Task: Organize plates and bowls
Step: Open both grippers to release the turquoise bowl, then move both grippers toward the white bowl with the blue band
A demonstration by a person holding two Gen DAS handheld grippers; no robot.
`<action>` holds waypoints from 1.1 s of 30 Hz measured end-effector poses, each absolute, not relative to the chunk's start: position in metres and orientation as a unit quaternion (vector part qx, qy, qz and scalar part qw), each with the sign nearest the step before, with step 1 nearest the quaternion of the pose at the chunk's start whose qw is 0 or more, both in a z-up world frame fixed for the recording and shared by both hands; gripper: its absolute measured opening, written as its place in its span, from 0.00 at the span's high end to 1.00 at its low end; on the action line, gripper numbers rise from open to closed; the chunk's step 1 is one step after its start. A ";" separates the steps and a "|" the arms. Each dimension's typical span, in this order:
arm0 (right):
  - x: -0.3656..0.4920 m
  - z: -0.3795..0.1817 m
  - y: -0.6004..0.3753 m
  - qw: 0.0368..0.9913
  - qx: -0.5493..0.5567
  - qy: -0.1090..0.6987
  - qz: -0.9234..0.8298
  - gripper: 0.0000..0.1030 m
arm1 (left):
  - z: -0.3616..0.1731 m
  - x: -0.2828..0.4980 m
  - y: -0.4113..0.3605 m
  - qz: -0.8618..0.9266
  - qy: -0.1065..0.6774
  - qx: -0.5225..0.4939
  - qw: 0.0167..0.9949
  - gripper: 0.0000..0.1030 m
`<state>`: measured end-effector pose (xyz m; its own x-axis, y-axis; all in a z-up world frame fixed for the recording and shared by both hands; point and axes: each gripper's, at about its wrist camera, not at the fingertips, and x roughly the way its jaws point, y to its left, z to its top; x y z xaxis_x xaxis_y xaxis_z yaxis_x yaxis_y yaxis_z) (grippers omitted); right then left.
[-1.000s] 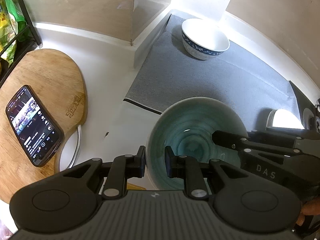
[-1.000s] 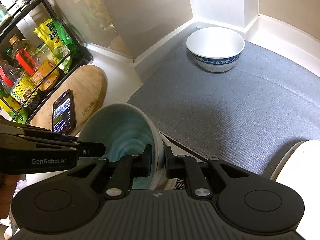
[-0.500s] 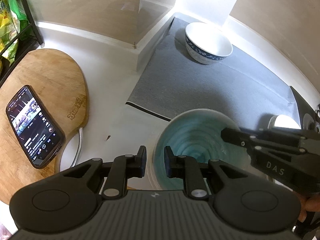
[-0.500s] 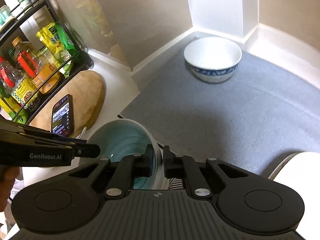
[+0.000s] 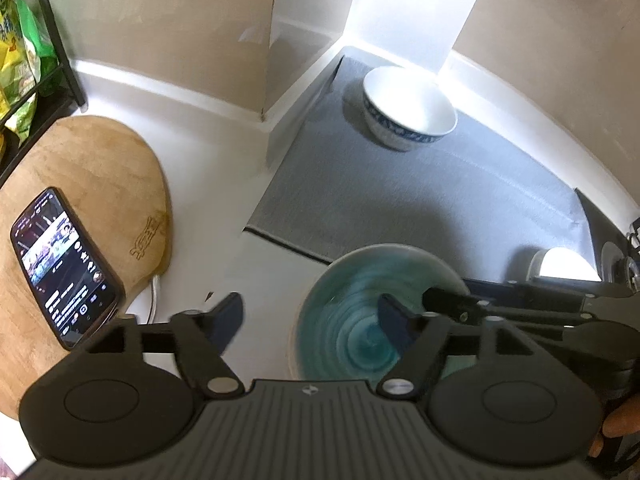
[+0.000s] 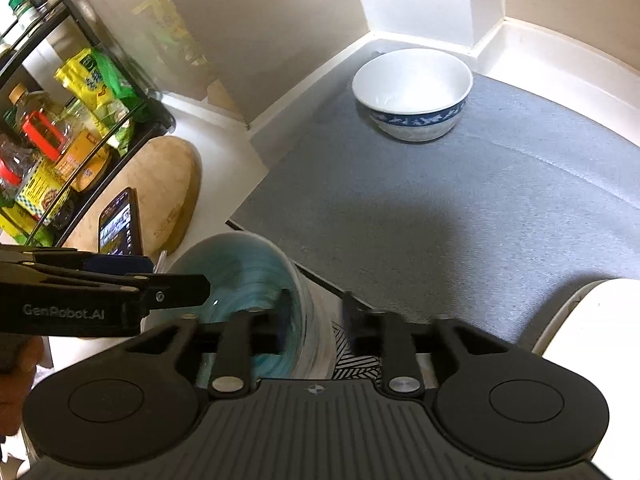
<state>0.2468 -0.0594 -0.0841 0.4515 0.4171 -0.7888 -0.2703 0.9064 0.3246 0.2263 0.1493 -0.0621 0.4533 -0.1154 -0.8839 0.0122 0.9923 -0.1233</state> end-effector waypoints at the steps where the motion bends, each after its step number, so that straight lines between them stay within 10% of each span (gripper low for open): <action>1: 0.247 -0.083 -0.061 0.849 0.079 0.482 0.201 0.58 | -0.060 0.227 0.148 -0.040 0.518 -0.049 0.853 0.18; 13: 0.231 -0.059 -0.091 0.872 0.125 0.442 0.169 0.43 | -0.028 0.234 0.131 -0.053 0.481 -0.031 0.875 0.00; 33: 0.053 0.028 -0.081 0.960 0.112 0.258 -0.012 0.22 | 0.044 0.220 0.070 -0.281 0.398 0.020 0.873 0.00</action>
